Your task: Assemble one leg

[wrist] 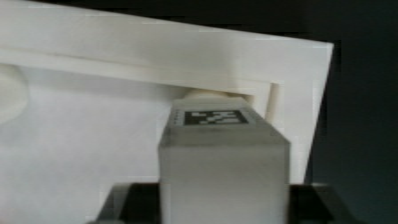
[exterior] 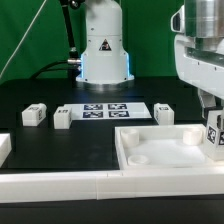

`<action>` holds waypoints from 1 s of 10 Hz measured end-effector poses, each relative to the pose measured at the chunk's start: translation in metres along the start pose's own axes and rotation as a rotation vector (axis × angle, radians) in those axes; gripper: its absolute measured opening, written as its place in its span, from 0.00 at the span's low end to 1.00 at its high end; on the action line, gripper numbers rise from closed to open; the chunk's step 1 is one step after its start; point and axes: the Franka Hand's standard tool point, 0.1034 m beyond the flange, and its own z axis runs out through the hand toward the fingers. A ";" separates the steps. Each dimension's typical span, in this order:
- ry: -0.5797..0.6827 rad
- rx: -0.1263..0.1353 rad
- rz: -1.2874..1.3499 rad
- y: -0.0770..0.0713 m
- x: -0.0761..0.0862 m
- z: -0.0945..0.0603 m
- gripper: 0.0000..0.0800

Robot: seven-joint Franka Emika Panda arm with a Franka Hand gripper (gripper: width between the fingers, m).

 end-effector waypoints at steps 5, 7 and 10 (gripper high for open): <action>0.002 -0.002 -0.330 0.001 -0.003 0.001 0.80; 0.003 -0.004 -0.601 0.001 -0.006 0.000 0.81; 0.022 -0.019 -0.960 0.000 -0.009 0.000 0.81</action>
Offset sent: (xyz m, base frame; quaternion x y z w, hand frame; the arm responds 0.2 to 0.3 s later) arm -0.0018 0.0027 -0.0003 -0.0027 -0.0028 -0.0273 0.9996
